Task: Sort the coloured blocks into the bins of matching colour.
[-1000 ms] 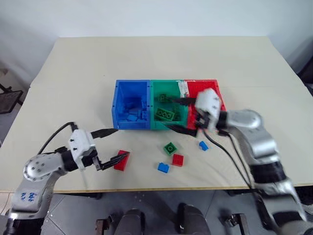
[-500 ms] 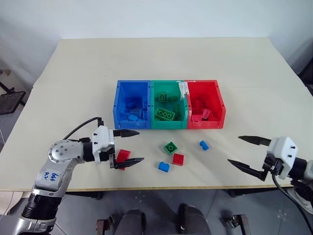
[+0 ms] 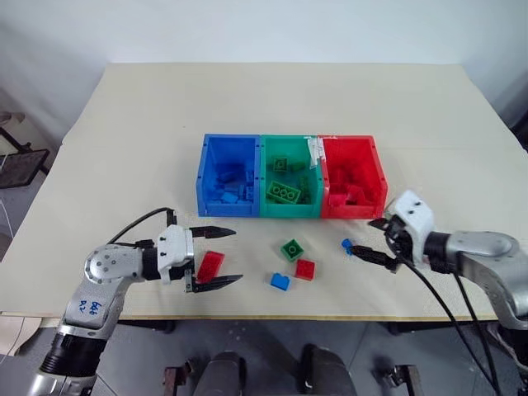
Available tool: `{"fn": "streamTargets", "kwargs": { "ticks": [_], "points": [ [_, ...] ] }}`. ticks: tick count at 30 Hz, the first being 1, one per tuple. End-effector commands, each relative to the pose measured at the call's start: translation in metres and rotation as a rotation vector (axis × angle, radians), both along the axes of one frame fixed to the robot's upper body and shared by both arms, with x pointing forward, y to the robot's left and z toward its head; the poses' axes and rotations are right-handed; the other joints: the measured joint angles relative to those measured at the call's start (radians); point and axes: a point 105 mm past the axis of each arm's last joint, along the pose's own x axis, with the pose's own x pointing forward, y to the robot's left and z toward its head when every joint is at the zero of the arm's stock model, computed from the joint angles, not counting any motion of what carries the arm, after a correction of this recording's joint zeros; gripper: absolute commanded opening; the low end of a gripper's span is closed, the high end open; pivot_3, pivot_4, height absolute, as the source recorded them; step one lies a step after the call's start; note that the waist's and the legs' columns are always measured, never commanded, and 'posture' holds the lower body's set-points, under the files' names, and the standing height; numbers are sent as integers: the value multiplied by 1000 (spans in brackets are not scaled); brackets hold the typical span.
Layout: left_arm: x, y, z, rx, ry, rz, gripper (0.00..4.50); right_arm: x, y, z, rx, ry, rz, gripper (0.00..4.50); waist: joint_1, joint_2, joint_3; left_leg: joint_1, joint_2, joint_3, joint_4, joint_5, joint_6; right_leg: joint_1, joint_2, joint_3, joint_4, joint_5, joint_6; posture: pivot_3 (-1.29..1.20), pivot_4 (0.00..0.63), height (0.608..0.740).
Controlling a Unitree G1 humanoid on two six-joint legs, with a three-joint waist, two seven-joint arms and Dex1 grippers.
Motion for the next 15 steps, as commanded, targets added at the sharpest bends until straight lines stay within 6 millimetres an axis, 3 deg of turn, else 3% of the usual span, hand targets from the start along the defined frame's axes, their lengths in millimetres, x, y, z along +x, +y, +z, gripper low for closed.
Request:
{"fn": "streamTargets", "kwargs": {
  "ticks": [1, 8, 12, 15],
  "points": [
    [-6, 1, 11, 8, -58, 10, 4500, 1, 8, -9, -43, 21, -2, 4072, -1, 0, 0, 0, 0, 0, 0, 0, 0, 0, 0, 0, 0, 0, 0, 0, 150, 740],
    [-8, 7, 12, 13, -62, 42, 4500, -4, 13, -9, -108, 31, 49, 1854, -4, 0, 0, 1, 0, 0, 0, 0, 0, 0, 0, 0, 0, 0, 0, 0, 150, 740],
    [-7, 8, 13, 8, -71, 58, 4500, -1, 24, 5, -85, 2, 101, 442, -4, 0, 0, 1, 0, 1, 0, 0, 0, 0, 0, 0, 0, 0, 0, 0, 150, 740],
    [-5, 14, 15, -17, -78, 110, 4500, 7, 49, 29, -6, -73, 188, 310, -10, 0, 0, 1, 0, 1, 0, 0, 0, 0, 0, 0, 0, 0, 0, 0, 150, 740]
  ]
}}
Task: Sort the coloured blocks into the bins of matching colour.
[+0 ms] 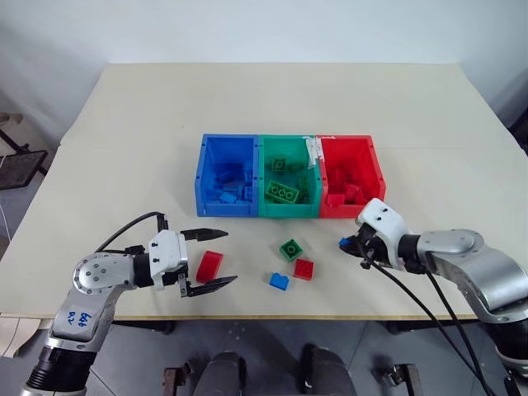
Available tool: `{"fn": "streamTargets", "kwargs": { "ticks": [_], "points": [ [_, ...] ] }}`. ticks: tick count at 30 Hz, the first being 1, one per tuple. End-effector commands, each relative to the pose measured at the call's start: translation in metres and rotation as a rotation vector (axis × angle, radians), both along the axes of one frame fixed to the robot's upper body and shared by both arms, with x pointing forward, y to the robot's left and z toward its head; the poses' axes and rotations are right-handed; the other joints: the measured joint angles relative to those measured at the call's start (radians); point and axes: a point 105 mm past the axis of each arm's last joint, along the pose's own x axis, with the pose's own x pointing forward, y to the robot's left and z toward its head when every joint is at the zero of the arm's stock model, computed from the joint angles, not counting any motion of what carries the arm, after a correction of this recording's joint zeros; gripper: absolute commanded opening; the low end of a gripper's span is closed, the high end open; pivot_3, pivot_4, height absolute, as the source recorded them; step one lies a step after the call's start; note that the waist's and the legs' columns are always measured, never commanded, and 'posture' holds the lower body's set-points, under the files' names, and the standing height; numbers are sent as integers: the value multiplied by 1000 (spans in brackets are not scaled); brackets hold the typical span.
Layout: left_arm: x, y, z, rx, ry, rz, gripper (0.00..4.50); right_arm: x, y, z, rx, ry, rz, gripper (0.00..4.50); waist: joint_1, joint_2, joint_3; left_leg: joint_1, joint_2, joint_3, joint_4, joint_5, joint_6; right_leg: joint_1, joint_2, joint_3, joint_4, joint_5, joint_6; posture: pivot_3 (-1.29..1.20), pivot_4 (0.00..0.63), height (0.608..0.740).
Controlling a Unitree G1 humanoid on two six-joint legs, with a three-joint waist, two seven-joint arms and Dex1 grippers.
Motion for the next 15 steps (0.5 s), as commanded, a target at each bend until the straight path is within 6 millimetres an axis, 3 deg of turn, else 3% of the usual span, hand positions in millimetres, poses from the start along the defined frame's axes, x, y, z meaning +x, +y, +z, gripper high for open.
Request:
{"fn": "streamTargets", "kwargs": {
  "ticks": [1, 5, 10, 15],
  "points": [
    [0, 7, 12, -31, -56, 54, 4500, 4, 30, 32, 92, -90, 122, 310, -10, 0, 0, 0, 0, 0, 0, 0, 0, 0, 0, 0, 0, 0, 0, 0, 150, 740],
    [-1, 35, 9, -125, -35, 249, 4500, 22, 97, 75, 265, -218, 291, 310, -39, 0, 0, 1, 1, 1, -1, 0, 0, -1, 1, 1, 1, 0, 0, 0, 150, 740],
    [-14, 56, 1, -139, -5, 364, 4500, 50, 160, 98, 321, -325, 346, 310, -52, 0, 0, 0, 1, -3, -1, 0, -1, -2, 0, -2, 4, 0, 0, 0, 150, 740],
    [-20, 56, 5, -145, -17, 388, 4500, 72, 195, 108, 305, -416, 347, 310, -48, -1, 0, 0, 0, -5, -1, 0, -1, -2, 0, -3, 5, 0, 0, 0, 150, 740]
  ]
}}
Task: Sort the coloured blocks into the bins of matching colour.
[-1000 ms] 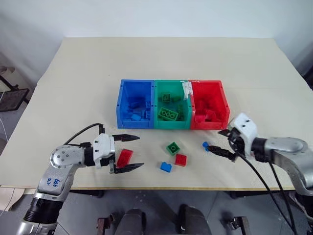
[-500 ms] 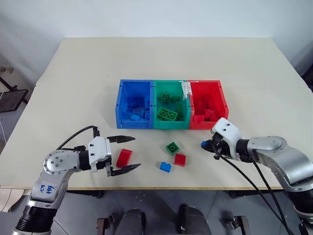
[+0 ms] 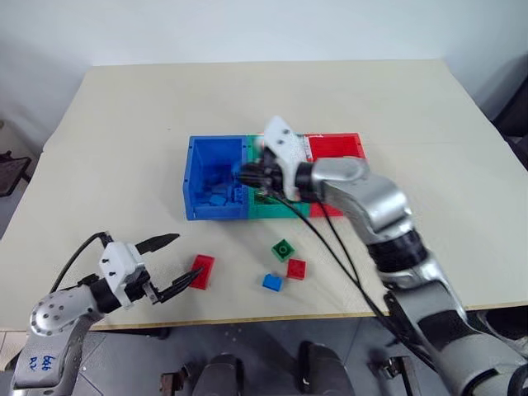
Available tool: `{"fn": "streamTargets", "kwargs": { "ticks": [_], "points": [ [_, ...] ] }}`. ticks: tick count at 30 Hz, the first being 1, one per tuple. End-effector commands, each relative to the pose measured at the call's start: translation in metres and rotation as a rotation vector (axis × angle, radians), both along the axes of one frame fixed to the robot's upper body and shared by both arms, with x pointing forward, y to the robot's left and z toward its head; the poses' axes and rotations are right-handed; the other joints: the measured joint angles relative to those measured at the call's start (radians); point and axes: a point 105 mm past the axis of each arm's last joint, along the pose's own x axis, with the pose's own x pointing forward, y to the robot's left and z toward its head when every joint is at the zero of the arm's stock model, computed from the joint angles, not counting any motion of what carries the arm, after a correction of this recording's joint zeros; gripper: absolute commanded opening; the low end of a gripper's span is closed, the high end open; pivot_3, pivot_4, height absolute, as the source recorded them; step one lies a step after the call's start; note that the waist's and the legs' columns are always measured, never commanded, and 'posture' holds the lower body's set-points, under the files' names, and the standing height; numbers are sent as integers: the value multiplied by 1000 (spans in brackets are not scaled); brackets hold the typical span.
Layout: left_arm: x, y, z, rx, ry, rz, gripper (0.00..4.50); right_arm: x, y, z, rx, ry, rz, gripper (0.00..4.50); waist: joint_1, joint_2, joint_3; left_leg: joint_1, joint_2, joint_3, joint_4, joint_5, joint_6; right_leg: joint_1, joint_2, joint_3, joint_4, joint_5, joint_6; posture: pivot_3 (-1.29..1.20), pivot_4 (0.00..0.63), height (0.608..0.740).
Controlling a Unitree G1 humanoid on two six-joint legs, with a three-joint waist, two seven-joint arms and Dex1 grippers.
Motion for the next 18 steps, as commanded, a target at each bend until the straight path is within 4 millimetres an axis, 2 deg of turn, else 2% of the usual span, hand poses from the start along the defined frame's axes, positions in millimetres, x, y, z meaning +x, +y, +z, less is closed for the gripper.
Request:
{"fn": "streamTargets", "kwargs": {
  "ticks": [1, 7, 10, 12, 16, 18],
  "points": [
    [-5, -4, 14, -12, -55, 1, 4500, 12, 7, 8, -9, -87, -27, 660, 0, 0, 0, 0, 0, -1, 0, 0, 0, 0, 0, 0, 0, 0, 0, 0, 150, 740],
    [-6, -8, 15, -10, -57, -6, 4500, 7, 10, 10, 29, -85, 25, 2707, -10, 0, 0, 0, 0, 0, -1, 0, 0, 0, 0, -1, 0, 0, 0, 0, 150, 740],
    [-3, -11, 17, -4, -57, -22, 4500, 0, -3, 14, 53, -116, 65, 3772, -7, 0, 0, 0, 1, 0, -1, 0, -1, 0, 0, -1, 0, 0, 0, 0, 150, 740],
    [0, -15, 19, 5, -61, -46, 4500, -7, -19, 15, 63, -154, 91, 4457, -1, 0, 0, 0, 0, 0, -1, 0, -1, 0, 0, -1, 0, 0, 0, 0, 150, 740],
    [4, -24, 21, 33, -63, -105, 4500, -27, -57, 10, 61, -214, 158, 4487, 1, 0, 0, 0, 0, 0, 0, 0, 0, 1, 0, -1, -1, 0, 0, 0, 150, 740],
    [8, -32, 20, 55, -59, -156, 4500, -41, -91, -4, 24, -245, 186, 4487, 8, 0, 0, 0, 0, 0, 0, 0, 0, 1, 0, -2, -1, 0, 0, 0, 150, 740]
  ]
}}
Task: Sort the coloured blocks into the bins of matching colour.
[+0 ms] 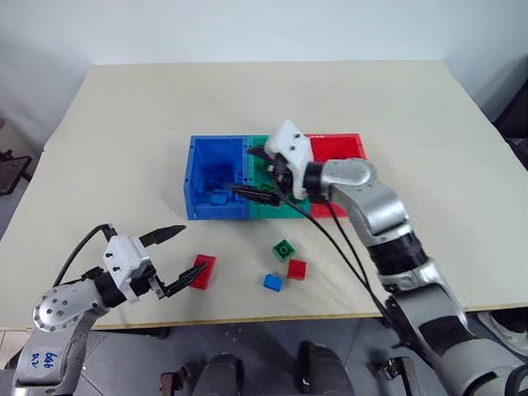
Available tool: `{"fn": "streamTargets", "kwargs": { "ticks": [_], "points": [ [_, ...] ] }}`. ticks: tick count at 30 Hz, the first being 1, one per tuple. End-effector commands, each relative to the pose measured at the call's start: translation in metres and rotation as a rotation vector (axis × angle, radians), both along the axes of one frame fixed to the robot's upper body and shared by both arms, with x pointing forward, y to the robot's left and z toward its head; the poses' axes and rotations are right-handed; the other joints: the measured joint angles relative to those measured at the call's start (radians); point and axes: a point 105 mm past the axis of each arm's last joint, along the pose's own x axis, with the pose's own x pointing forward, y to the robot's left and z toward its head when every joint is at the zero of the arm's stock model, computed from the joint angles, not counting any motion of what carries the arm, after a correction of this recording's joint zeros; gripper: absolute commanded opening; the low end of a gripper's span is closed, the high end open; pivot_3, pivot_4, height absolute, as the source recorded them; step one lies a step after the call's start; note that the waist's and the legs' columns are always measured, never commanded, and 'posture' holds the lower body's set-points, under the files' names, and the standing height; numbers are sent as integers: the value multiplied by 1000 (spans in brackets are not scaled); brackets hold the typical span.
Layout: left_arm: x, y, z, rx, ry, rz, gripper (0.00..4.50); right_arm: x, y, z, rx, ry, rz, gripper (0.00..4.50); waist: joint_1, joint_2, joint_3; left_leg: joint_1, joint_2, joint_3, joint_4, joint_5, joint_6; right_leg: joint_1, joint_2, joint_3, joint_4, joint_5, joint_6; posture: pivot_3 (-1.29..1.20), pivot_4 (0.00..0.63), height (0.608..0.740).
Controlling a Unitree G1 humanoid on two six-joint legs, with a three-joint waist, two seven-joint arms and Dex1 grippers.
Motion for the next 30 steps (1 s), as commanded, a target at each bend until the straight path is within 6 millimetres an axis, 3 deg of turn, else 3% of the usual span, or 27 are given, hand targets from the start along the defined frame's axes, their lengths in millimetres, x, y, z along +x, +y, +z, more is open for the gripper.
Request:
{"fn": "streamTargets", "kwargs": {
  "ticks": [1, 4, 9, 14, 21, 23, 27, 30],
  "points": [
    [2, -13, 4, 41, -13, -88, 4500, -31, -42, 1, -15, -111, 95, 4487, 7, 0, 0, 0, 0, -1, 0, 0, 0, 1, 0, -1, -1, 0, 0, 0, 150, 740],
    [3, -18, 1, 48, 9, -131, 4500, -46, -69, -8, -45, -154, 104, 4487, 0, 0, 0, 0, 0, 2, 0, -1, 1, 1, 0, 0, -2, 0, 0, 0, 150, 740],
    [12, -18, -2, 74, 34, -166, 4500, -80, -141, -53, -249, -63, 75, 4487, 7, 0, 0, 1, 0, 4, 0, -1, 1, 1, 0, 1, -2, 0, 0, 0, 150, 740],
    [13, -15, -2, 98, 22, -188, 4500, -89, -170, -56, -251, -42, -23, 4487, 10, 0, 0, 3, 1, 9, 0, -1, 2, 2, 0, 4, -3, 0, 0, 0, 150, 740],
    [10, -22, -4, 128, 48, -204, 4500, -104, -173, -48, -194, -61, -62, 4487, 33, 0, 0, 3, 1, 9, 1, -1, 2, 2, 0, 5, -3, 0, 0, 0, 150, 740],
    [11, -33, -3, 134, 71, -220, 4500, -111, -170, -48, -190, -48, -51, 4487, 45, 0, 0, 3, 1, 9, 1, -1, 2, 2, 0, 5, -4, 0, 0, 0, 150, 740],
    [7, -81, 11, 86, 92, -334, 4500, -119, -165, -48, -194, -25, -48, 4487, 61, 0, 0, 2, 0, 8, 5, -1, 3, 3, -1, 5, -4, 0, 0, 0, 150, 740],
    [9, -105, 16, 86, 115, -362, 4500, -124, -159, -44, -173, -33, -53, 4487, 59, 0, 0, 2, 0, 9, 6, -2, 3, 3, -1, 5, -3, 0, 0, 0, 150, 740]
  ]
}}
